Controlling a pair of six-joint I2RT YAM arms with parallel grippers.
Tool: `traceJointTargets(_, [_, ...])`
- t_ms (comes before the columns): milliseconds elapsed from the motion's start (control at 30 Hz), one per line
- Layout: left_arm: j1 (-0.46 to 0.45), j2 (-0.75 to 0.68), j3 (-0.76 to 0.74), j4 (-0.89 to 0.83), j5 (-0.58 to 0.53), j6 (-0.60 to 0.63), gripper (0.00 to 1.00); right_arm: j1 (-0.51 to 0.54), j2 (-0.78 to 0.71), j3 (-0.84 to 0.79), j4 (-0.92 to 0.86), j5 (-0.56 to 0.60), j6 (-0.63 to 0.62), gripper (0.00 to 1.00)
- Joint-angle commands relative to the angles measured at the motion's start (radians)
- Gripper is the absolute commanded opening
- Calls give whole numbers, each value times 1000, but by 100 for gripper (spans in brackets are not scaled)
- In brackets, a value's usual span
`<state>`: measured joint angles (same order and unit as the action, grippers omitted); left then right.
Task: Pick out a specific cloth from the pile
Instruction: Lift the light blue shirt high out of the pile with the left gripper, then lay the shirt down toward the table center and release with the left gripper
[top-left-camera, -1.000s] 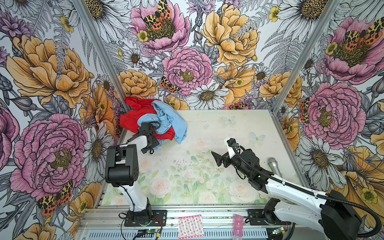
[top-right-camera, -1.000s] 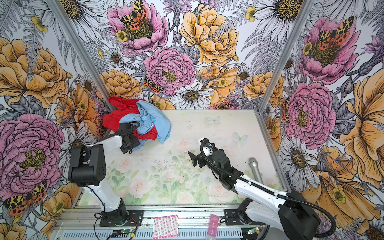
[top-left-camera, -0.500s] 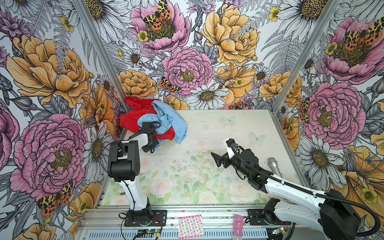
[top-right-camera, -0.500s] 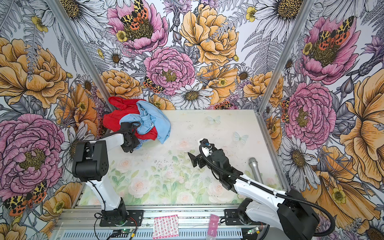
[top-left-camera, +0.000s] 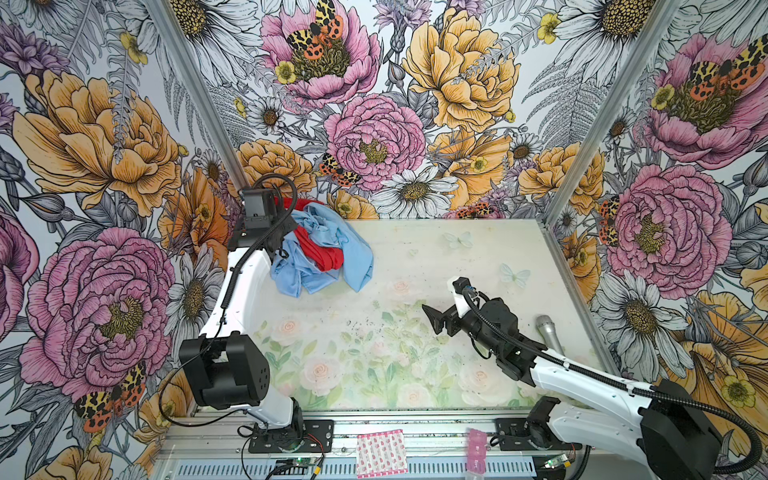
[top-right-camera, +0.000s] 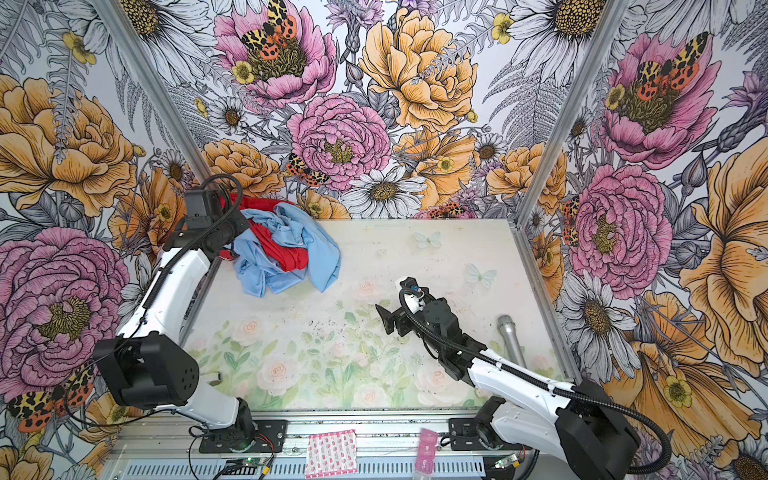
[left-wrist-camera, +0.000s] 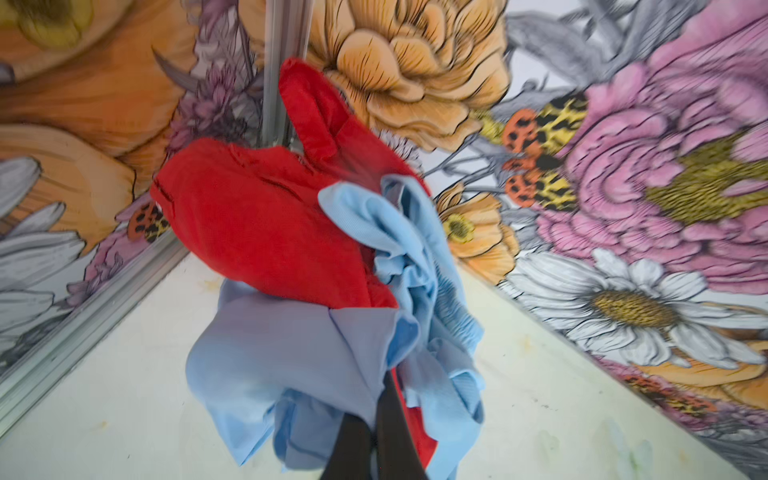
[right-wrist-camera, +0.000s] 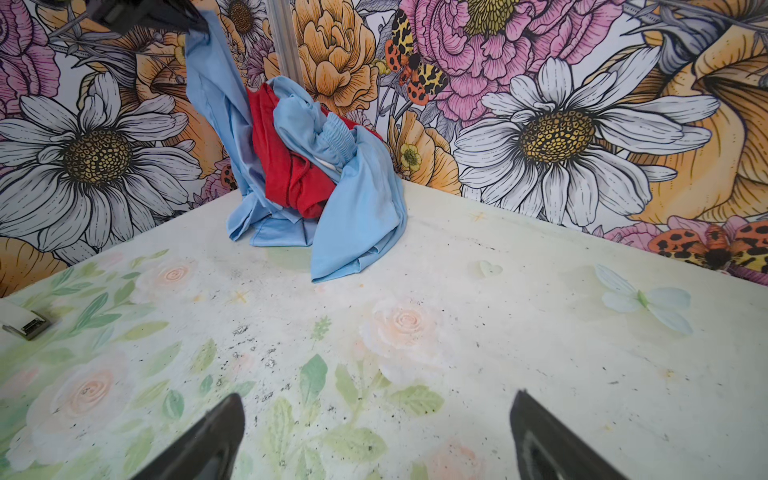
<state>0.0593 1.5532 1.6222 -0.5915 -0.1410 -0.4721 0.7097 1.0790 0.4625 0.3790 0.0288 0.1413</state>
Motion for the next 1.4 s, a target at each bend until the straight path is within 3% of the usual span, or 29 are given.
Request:
traceJointTargets(0, [-59,2,202,50,-54,46,0,-11,-25,-8,14,5,3,99])
traceJointTargets(267, [-364,139,701,127,-189,323,0,-34,-34,-3,-11,32,23,100])
traceJointTargets(400, [-545,179,797,284,-251,483,0,-69,-35,18,-76,92,58,99])
traceJointTargets(533, [-642,258,937,344,-151,430,0,-137,-34,47,-171,153,124,100])
traceJointTargets(700, [-726,390,1018,436,35,388,0,-217,-83,22,-185,118,170,100])
traceJointTargets(867, [-740,444,945,455,-8,400,0,-226,-154,-9,-184,155,157,100])
traceJointTargets(1133, [-743,416,602,359,-38,406,0,-233,-171,-18,-184,169,149,100])
traceJointTargets(1267, [-747,363,398,231,9,425,24,-235,-158,-13,-183,168,150,100])
traceJointTargets(1300, [-747,347,359,200,44,443,33,-235,-154,-12,-183,165,150,99])
traceJointTargets(1367, [-747,301,278,129,138,500,61,-236,-140,-12,-175,152,154,100])
